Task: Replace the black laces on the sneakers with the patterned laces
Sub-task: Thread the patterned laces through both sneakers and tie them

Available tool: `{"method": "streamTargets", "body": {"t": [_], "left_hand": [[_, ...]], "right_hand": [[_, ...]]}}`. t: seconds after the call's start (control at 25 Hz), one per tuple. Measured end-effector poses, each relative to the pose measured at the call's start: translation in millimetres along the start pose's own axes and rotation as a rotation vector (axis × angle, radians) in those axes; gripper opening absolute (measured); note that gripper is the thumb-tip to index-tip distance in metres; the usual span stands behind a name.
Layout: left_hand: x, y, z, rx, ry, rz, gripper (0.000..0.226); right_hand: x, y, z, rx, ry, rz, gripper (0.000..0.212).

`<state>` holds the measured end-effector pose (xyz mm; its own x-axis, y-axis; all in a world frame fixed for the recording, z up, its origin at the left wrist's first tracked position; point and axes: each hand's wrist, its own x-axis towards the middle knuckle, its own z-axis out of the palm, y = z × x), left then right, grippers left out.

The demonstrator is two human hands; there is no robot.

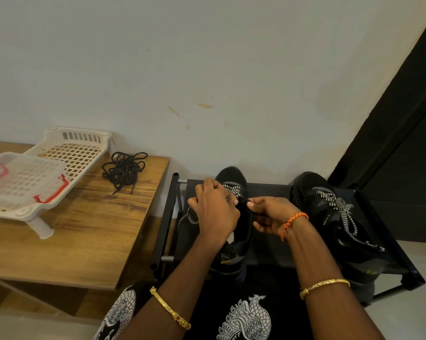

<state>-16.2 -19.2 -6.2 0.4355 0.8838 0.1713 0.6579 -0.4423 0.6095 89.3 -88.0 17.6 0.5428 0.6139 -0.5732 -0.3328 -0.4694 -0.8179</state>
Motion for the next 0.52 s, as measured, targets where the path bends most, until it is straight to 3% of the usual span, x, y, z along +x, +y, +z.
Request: {"method": "streamTargets", "body": {"t": [0.16, 0.52], "left_hand": [[1, 2, 2, 0.002, -0.007, 0.022, 0.012], [11, -7, 9, -0.310, -0.111, -0.156, 0.010]], "right_hand": [[0, 0, -1, 0.004, 0.004, -0.015, 0.014], [4, 1, -5, 0.045, -0.030, -0.052, 0.008]]}}
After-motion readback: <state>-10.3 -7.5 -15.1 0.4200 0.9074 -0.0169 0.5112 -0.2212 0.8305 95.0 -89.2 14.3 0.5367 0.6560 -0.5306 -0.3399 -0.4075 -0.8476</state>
